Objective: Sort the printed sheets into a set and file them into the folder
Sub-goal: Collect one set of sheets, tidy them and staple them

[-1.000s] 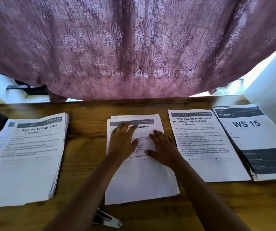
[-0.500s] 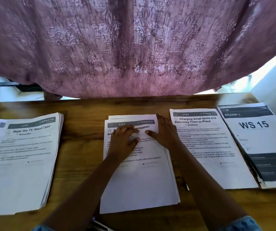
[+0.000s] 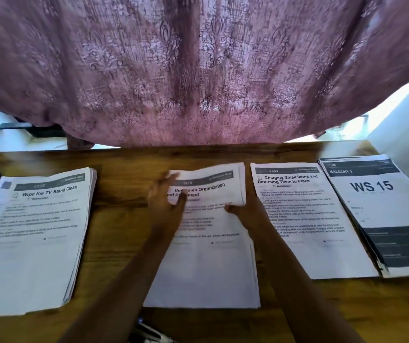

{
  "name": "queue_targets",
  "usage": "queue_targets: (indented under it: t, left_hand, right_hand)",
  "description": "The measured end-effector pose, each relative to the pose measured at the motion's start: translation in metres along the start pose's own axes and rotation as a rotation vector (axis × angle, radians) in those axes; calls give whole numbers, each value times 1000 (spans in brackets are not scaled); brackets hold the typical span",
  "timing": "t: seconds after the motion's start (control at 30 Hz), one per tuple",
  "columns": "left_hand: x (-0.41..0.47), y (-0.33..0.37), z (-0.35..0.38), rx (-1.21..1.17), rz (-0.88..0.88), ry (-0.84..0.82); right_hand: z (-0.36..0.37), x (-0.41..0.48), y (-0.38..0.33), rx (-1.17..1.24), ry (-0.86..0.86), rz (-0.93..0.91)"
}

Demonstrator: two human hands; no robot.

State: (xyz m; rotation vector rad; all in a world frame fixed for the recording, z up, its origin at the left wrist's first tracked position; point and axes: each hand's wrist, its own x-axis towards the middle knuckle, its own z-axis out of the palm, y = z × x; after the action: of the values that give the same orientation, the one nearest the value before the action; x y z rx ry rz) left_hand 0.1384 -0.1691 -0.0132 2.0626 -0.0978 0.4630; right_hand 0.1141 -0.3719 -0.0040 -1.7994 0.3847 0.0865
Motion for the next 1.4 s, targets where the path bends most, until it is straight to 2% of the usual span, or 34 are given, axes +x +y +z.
queue_targets:
  t: [0.07,0.1,0.17,0.23,0.3,0.4,0.5,0.53,0.57,0.63,0.67,0.77,0.83,0.97,1.03,1.1,1.13,1.2,1.27,1.33,1.4]
  left_hand:
    - [6,1,-20,-265,-249,57]
    - [8,-1,-29,-443,-382,2]
    - [9,5,-46,-662,-601,-233]
    - [13,25,-59,-686,-689,-339]
    - [20,50,-71,-584,-582,-278]
    - [19,93,-82,-434,-203,-107]
    - [2,112,-80,-178,152,105]
    - [-4,104,-74,-79,189,128]
    - [-8,94,-67,8,124,90]
    - [-16,74,-57,77,-110,-58]
    - [-19,66,-55,93,-199,-79]
    - [-17,73,-58,3,-175,9]
    - [-11,82,-69,-3,-196,22]
    - [-9,64,-83,-224,-440,-284]
    - [-20,44,-77,-223,-529,-375]
    - [-30,17,-72,-118,-578,-381]
    - [-32,11,-71,-22,-565,-354]
    - [-30,-6,-64,177,-405,-266]
    - [-21,-1,-52,472,-132,-217]
    - [-8,15,-35,625,47,-279]
    - [1,13,-18,694,90,-427]
  right_hand:
    - [-7,-4,-9,-16,37,-58]
    - [-11,-7,-17,25,19,-75]
    - [-15,-13,-32,106,-13,-119]
    - [-14,-17,-53,88,23,-192]
    - [-12,-27,-84,20,128,-336]
    - [-4,-55,-128,-1,262,-639]
    - [10,-71,-128,-72,358,-762]
    - [16,-72,-116,-85,377,-741]
    - [22,-71,-104,-73,367,-677]
    - [32,-69,-80,-86,321,-518]
    - [35,-70,-74,-107,310,-489]
    - [31,-72,-78,-96,345,-546]
    - [19,-67,-87,-82,347,-508]
    - [-2,-45,-85,-88,197,-309]
    - [2,-42,-69,-69,59,-155]
    - [12,-44,-47,-72,-22,-5]
    - [16,-45,-37,-67,-43,57]
    - [21,-46,-22,-80,-59,132]
    - [23,-43,-12,-132,-29,126]
    - [25,-39,-6,-247,-6,98]
    - [26,-40,-7,-342,15,85]
